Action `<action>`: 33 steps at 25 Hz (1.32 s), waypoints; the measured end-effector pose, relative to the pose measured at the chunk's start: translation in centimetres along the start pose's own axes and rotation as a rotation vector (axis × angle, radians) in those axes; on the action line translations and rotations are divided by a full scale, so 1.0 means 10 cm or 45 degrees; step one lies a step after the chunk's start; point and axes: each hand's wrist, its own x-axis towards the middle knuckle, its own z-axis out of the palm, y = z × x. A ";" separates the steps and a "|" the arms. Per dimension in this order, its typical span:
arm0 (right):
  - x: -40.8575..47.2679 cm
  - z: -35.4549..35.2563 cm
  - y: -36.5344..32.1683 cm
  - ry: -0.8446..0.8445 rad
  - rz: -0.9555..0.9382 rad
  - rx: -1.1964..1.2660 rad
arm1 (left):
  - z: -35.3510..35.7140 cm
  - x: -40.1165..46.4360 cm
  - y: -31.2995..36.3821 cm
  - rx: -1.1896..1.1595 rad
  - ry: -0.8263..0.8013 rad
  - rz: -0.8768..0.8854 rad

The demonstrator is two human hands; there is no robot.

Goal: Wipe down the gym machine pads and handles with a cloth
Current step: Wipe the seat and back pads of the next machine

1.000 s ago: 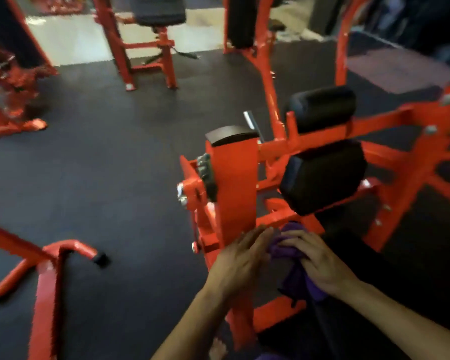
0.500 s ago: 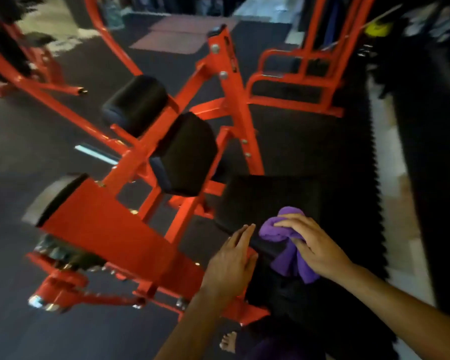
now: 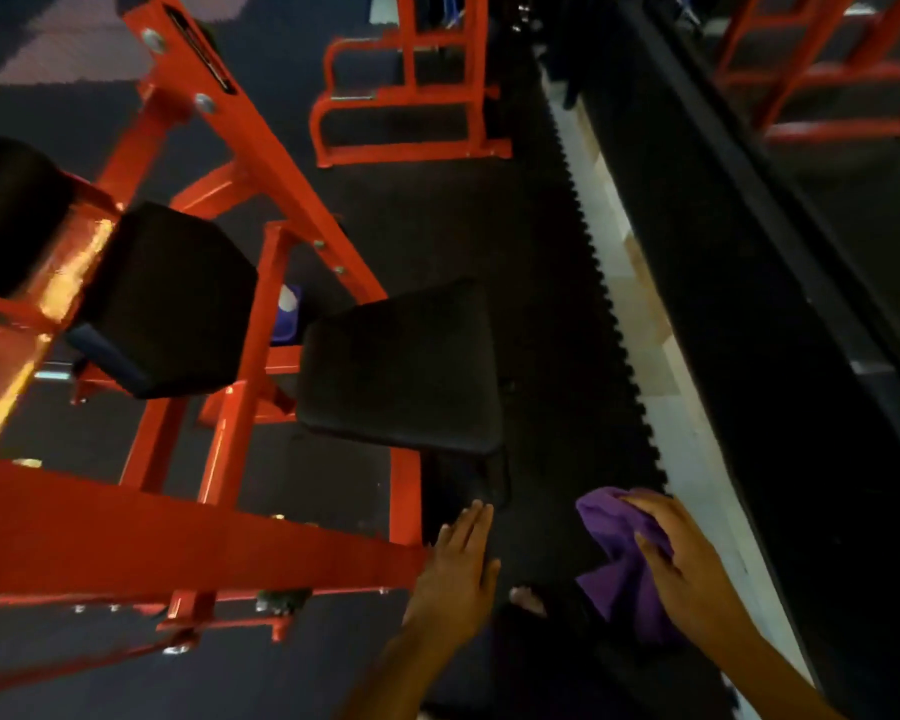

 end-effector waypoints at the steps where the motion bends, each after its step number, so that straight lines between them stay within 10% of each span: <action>1: 0.01 0.04 0.12 0.016 0.045 0.003 | 0.07 0.03 0.00 0.014 -0.032 0.000; 5: 0.29 0.26 0.56 0.147 0.261 0.068 | 0.38 0.37 -0.12 0.000 -0.095 -0.093; 11: 1.33 0.48 1.88 -0.356 0.350 -0.028 | 1.32 1.47 -0.74 -0.084 -0.026 -0.412; 14: 2.09 1.08 2.75 -0.413 0.283 -0.126 | 1.82 2.32 -1.13 -0.202 0.053 -0.667; 21: 3.50 3.28 4.25 -0.282 0.018 -0.099 | 2.97 3.99 -2.35 -0.352 0.361 -0.510; 26: 2.93 4.15 4.48 -0.245 0.032 -0.039 | 3.51 4.12 -2.85 -0.420 0.446 -0.443; 33: 2.18 3.45 4.53 -0.299 0.103 -0.081 | 3.41 4.15 -2.60 -0.324 0.465 -0.436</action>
